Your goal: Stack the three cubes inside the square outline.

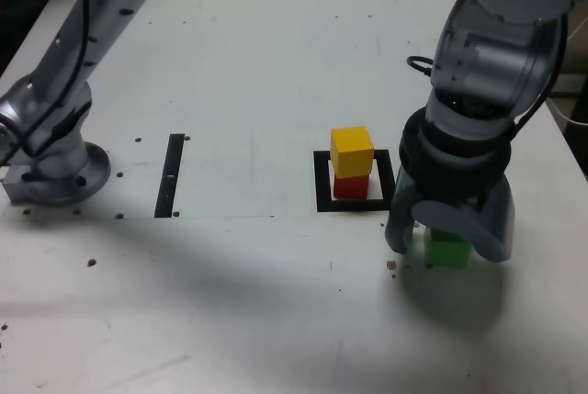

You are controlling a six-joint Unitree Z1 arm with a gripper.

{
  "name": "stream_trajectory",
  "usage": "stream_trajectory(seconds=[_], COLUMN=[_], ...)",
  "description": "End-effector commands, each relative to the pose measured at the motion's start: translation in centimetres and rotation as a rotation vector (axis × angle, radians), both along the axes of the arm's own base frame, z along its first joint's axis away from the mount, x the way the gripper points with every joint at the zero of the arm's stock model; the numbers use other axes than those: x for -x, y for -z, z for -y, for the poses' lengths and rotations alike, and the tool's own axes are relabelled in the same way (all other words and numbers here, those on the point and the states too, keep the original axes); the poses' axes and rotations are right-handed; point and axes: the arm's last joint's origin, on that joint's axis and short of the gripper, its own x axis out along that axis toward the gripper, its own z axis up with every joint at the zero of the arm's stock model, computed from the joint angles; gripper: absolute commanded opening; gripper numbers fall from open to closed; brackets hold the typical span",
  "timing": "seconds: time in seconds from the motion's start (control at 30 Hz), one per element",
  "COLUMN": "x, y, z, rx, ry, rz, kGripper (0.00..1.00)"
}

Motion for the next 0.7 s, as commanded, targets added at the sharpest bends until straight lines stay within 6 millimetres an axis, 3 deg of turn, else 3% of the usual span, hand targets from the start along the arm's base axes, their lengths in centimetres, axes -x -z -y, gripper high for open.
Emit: stream_trajectory(seconds=[0.0, 0.2, 0.5, 0.67], x=[-0.3, -0.7, -1.1, -1.1], y=[0.3, 0.5, 1.7, 1.5], z=[0.1, 0.0, -0.6, -0.7], rx=[0.008, 0.03, 0.056, 0.05], ry=[0.006, 0.017, 0.005, 0.006], rz=[0.005, 0.007, -0.01, -0.001], kGripper=[0.78, 0.62, 0.57, 0.43])
